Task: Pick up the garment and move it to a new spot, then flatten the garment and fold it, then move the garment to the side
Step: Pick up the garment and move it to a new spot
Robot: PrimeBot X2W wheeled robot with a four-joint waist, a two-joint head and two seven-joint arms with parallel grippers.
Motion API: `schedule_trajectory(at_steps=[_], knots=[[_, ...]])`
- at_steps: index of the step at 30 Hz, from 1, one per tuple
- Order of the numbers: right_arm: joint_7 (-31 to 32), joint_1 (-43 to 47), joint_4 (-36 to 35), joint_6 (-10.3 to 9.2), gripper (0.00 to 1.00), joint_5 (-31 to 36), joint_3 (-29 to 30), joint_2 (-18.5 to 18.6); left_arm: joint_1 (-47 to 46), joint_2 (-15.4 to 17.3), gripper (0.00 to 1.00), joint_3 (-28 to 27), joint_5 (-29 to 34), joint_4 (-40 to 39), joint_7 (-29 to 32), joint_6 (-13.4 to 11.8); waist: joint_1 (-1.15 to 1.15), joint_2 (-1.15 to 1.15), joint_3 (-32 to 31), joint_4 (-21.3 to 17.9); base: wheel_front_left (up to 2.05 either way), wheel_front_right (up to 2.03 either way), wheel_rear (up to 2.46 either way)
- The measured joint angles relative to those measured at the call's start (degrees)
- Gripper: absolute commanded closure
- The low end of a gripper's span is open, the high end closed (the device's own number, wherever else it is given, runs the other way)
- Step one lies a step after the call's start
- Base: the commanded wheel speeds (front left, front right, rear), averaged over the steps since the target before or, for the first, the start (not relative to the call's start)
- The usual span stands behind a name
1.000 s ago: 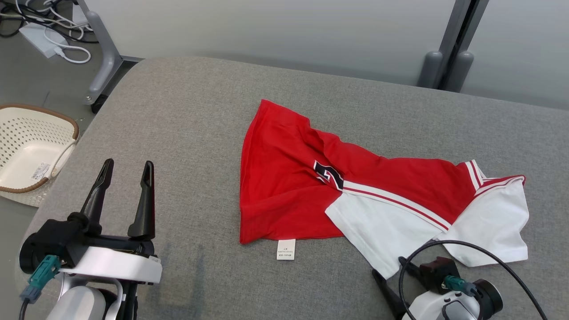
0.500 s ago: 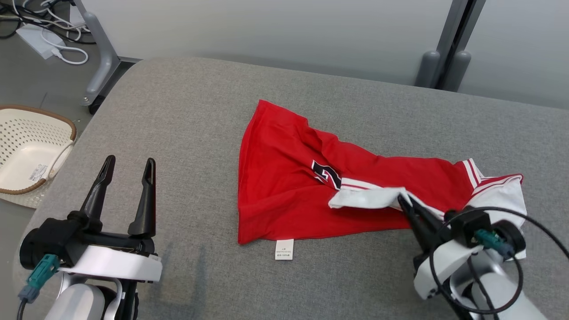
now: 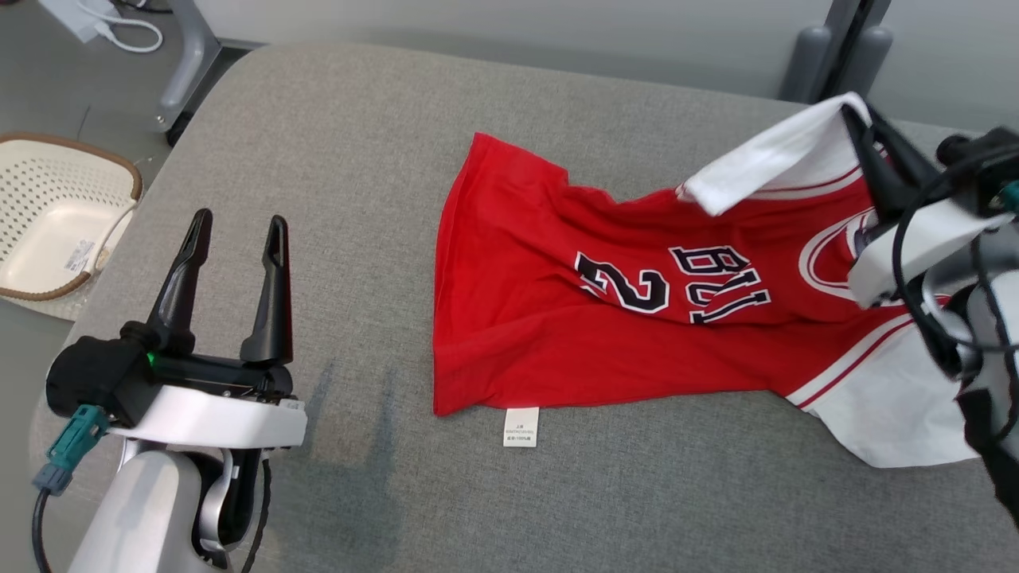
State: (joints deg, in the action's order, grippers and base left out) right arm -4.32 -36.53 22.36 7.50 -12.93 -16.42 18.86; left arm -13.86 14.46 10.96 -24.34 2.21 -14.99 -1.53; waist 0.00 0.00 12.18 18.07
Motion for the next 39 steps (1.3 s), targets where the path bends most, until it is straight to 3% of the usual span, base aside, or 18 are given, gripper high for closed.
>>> schedule_trajectory(at_steps=[6, 11, 12, 14, 20, 26, 39], knots=[[-2.8, -10.7, 10.0, 0.00, 1.00, -0.7, -0.5, 3.2, -2.6, -3.3, 0.00, -0.1, 2.0, 0.4, 0.0, 2.6, 0.00, 0.00, 4.1, 1.8, 0.00, 0.00, 0.00], [-4.9, -16.9, 18.8, 0.00, 1.00, -1.3, -1.3, 3.4, -3.8, -5.8, 0.00, -1.0, 3.7, 1.0, 0.0, 4.5, 0.00, 0.00, 6.9, 3.5, 0.00, 0.00, 0.00], [-5.4, -17.8, 20.2, 0.00, 0.94, -1.3, -1.4, 3.3, -4.1, -6.2, 0.00, -1.2, 3.9, 1.1, 0.0, 4.8, 0.00, 0.00, 7.4, 3.7, 0.00, 0.00, 0.00], [-7.0, -19.9, 23.7, 0.00, 0.00, -1.5, -1.9, 2.6, -4.1, -6.9, 0.00, -2.1, 4.8, 1.4, 0.0, 5.5, 0.00, 0.00, 8.3, 3.9, 0.00, 0.00, 0.00], [-9.9, -20.1, 26.6, 0.00, 0.00, -2.1, -2.5, 0.4, -4.2, -7.9, 0.00, -4.0, 6.2, 2.2, 0.0, 6.6, 0.00, 0.00, 8.4, 2.1, 0.00, 0.00, 0.00], [-10.5, -15.7, 24.5, 0.00, 0.00, -3.0, -1.0, -1.0, -4.1, -7.9, 0.00, -5.4, 7.4, 2.7, 0.0, 7.0, 0.00, 0.00, 6.9, -0.2, 0.00, 0.00, 0.00], [-10.7, 10.0, 5.6, -0.01, 0.00, -0.4, 9.8, -5.1, 2.1, -7.2, 0.00, -8.3, 8.3, 4.2, 0.0, 7.3, 0.00, 0.00, 1.1, -5.9, 0.00, 0.00, 0.00]])
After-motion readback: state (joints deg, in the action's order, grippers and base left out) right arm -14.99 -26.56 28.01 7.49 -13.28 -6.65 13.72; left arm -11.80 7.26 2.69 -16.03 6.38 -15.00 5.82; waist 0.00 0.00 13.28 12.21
